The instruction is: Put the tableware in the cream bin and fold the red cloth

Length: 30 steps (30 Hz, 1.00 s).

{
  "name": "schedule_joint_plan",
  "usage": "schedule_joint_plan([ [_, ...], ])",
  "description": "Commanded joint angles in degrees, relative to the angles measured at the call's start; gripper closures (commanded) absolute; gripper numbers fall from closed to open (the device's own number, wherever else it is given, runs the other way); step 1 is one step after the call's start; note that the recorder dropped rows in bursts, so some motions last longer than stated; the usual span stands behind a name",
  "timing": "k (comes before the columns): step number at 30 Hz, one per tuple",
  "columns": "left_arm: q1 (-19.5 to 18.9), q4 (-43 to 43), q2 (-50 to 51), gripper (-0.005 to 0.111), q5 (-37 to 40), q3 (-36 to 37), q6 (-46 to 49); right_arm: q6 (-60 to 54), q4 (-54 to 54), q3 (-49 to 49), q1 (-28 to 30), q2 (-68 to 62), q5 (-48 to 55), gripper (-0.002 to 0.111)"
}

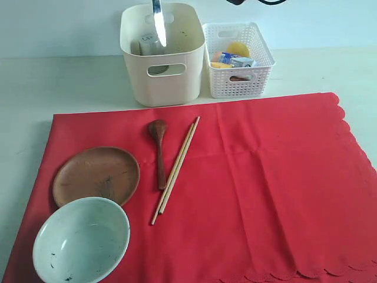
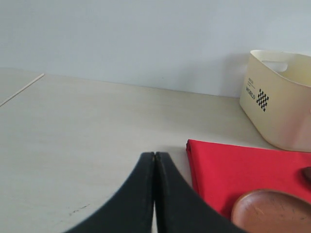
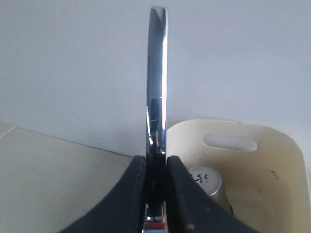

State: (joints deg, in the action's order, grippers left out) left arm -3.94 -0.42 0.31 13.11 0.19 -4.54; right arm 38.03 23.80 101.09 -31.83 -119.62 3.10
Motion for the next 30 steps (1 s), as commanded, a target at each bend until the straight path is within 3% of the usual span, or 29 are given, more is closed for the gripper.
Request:
schedule_joint_plan([
  [1, -0.02, -0.34, -0.31, 0.105, -0.69, -0.19, 0.01, 0.14, 0.21, 3.34, 0.98, -2.23, -1.2, 0.107],
  [4, -0.02, -0.34, -0.31, 0.105, -0.69, -0.19, 0.01, 1.14, 0.21, 3.99, 0.98, -3.42, -1.08, 0.097],
  [11, -0.02, -0.34, -0.31, 0.105, -0.69, -0.19, 0.01, 1.03, 0.21, 3.99, 0.98, -5.06, -2.25, 0.059],
  [17, -0.02, -0.34, -0.31, 0.105, -0.69, -0.19, 0.01, 1.03, 0.21, 3.99, 0.98, -5.11, -2.73, 0.036],
  [23, -0.02, -0.34, -0.31, 0.105, -0.69, -0.19, 0.01, 1.0, -2.86, 3.99, 0.98, -2.65, 3.11, 0.035],
  [27, -0.02, -0.34, -0.31, 0.105, -0.69, -0.19, 0.01, 0.98, -3.81, 3.99, 0.98, 1.03, 15.63, 0.035],
  [30, -0.02, -0.34, -0.31, 0.105, -0.69, -0.19, 0.01, -6.18, -3.42, 3.99, 0.98, 3.94, 27.74, 0.043],
])
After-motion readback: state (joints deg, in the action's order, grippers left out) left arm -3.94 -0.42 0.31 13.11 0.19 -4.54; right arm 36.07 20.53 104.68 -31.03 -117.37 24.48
